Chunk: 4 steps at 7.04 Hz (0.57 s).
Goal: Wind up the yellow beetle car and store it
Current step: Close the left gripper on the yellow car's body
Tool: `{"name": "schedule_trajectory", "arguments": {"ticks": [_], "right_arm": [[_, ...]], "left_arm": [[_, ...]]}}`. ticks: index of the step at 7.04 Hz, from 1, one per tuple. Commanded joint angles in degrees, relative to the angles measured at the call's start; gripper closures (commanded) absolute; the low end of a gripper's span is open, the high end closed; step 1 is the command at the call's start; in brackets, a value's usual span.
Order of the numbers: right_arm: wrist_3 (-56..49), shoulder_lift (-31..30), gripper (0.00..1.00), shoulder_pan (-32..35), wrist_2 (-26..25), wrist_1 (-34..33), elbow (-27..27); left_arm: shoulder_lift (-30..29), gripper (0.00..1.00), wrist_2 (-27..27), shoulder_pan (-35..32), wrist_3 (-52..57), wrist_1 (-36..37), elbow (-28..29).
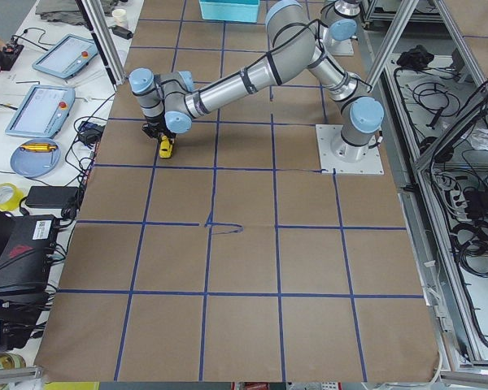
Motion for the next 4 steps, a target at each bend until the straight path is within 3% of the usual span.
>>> {"name": "schedule_trajectory", "arguments": {"ticks": [1,4], "right_arm": [[0.0,-0.01,0.0,0.0,0.04,0.0,-0.13],[0.0,-0.1,0.0,0.0,0.12,-0.18,-0.31]], "left_arm": [[0.01,1.0,0.23,0.8,0.44,-0.01,-0.09],[0.1,1.0,0.14,2.47,1.92,-0.01,-0.62]]}}
